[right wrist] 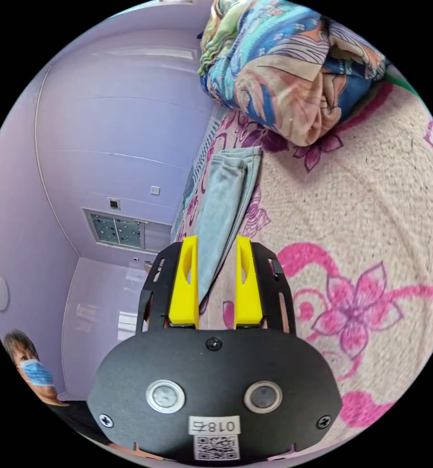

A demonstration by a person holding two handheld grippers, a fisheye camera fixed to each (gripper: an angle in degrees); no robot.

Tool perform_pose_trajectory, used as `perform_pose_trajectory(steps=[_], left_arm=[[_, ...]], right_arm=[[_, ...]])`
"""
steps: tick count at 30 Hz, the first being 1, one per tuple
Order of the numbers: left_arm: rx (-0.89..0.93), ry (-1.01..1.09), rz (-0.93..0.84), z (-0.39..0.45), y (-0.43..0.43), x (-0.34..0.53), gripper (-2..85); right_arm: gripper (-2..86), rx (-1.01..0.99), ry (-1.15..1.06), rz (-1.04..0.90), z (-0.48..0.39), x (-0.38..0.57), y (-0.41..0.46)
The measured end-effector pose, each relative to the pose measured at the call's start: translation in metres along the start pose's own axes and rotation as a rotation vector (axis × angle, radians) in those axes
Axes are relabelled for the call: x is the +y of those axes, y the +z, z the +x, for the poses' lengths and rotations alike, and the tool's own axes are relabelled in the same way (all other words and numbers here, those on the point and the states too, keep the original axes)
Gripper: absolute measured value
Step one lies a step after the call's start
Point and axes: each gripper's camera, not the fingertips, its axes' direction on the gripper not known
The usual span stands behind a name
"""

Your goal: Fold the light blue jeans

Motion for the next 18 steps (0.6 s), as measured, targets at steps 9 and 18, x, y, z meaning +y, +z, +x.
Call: perform_pose_trajectory(steps=[9,18], left_arm=[[-0.037,0.007,-0.025,0.007,0.011,-0.003,-0.6],[-0.04,0.024,-0.045,0.008,0.02,-0.003,-0.6]], right_arm=[[10.2,-0.012,0.019,-0.009,0.029,-0.064,0.017],[5.2,0.06,-0.003,-0.03,0.029,-0.071,0.02]])
